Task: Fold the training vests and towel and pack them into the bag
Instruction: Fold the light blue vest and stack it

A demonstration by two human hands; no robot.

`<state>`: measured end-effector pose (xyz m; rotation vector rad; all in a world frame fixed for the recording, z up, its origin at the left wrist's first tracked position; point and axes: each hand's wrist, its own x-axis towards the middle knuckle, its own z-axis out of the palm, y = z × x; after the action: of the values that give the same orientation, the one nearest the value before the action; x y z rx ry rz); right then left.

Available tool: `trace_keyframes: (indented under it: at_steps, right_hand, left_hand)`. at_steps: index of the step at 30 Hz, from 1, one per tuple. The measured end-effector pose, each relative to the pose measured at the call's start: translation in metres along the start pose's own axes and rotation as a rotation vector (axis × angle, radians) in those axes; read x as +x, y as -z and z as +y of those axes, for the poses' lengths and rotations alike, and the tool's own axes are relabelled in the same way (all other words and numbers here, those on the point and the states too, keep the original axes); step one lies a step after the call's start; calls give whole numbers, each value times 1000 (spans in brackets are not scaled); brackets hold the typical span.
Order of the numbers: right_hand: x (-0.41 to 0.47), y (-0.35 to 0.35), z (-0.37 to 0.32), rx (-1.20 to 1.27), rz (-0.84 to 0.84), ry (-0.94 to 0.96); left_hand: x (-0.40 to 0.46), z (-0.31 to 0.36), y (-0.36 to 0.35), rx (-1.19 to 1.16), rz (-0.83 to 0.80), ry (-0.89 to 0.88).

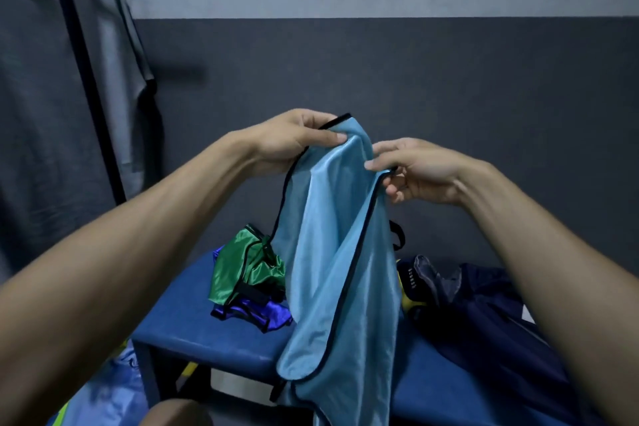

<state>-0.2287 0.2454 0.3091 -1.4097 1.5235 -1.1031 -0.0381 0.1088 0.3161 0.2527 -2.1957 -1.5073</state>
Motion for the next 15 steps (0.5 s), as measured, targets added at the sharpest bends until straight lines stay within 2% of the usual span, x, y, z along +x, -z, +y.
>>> trace_keyframes:
  at_steps: [5,12,13,15]
  right_hand:
    - [-6,1,-9,160,58,159]
    - [-15,6,-8,57,-97,253]
    - [-15,5,-6,13,-54,271]
    - [-10,-1,-2,-173,137,340]
  left_hand:
    - [4,-8,-7,225,83,-21]
    - [1,-6,-12,109,5,-35]
    - [1,-6,-12,99,-7,-40]
    - [0,-6,-12,124,-23,-53]
